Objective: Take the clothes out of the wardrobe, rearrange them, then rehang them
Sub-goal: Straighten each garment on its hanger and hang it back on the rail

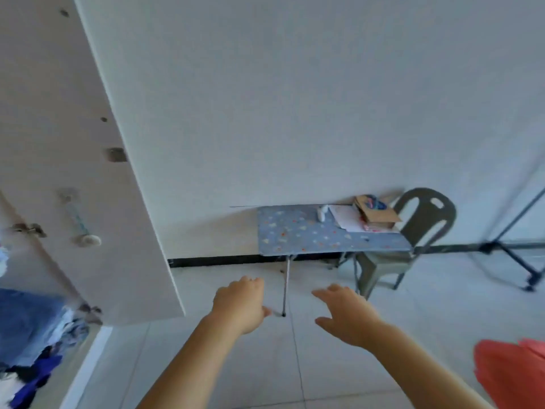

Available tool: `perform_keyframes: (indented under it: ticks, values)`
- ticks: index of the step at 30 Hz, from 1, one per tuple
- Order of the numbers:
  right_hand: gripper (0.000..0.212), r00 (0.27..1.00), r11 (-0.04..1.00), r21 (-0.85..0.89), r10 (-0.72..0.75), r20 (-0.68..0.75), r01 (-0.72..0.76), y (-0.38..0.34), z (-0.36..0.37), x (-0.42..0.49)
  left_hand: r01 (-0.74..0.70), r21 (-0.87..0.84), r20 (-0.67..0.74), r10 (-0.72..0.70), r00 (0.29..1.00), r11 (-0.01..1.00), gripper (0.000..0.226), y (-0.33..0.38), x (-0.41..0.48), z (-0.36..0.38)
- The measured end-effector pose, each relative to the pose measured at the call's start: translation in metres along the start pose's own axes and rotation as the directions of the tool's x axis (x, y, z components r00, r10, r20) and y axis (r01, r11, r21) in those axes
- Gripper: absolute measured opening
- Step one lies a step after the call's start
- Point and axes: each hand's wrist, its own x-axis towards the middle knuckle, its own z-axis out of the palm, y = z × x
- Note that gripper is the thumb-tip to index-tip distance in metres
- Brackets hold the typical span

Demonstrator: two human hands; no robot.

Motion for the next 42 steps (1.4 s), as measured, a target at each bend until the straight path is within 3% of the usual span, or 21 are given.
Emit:
perform_keyframes:
  ticks: [6, 16, 21, 24, 32, 42]
  values:
    - [0.056, 0.926, 0.927, 0.08, 0.371, -0.069, -0.366, 0.142, 0.002, -0.156, -0.359, 0.105, 0.078, 0.352, 0.933, 0.927, 0.055, 0.187, -0.013, 0.029]
    - [0.051, 0.64, 0.626, 0.245, 0.768, -0.025, -0.741, 0.308, 0.044, -0.464, -0.722, 0.099, 0.206, 0.695, 0.689, 0.685, 0.056, 0.49, -0.143, 0.111]
    - [0.048, 0.489, 0.464, 0.322, 0.872, -0.002, -0.825, 0.364, 0.07, -0.581, -0.819, 0.093, 0.26, 0.78, 0.569, 0.566, 0.057, 0.61, -0.21, 0.15]
    - [0.046, 0.438, 0.406, 0.356, 0.899, 0.009, -0.841, 0.394, 0.081, -0.626, -0.852, 0.093, 0.313, 0.798, 0.516, 0.515, 0.058, 0.664, -0.232, 0.17]
    - [0.054, 0.343, 0.278, 0.431, 0.936, 0.079, -0.858, 0.49, 0.107, -0.683, -0.92, 0.086, 0.402, 0.831, 0.384, 0.383, 0.049, 0.787, -0.225, 0.214]
    - [0.054, 0.226, 0.133, 0.441, 0.96, 0.166, -0.888, 0.627, 0.114, -0.699, -0.955, 0.087, 0.432, 0.853, 0.292, 0.283, 0.052, 0.94, -0.175, 0.239]
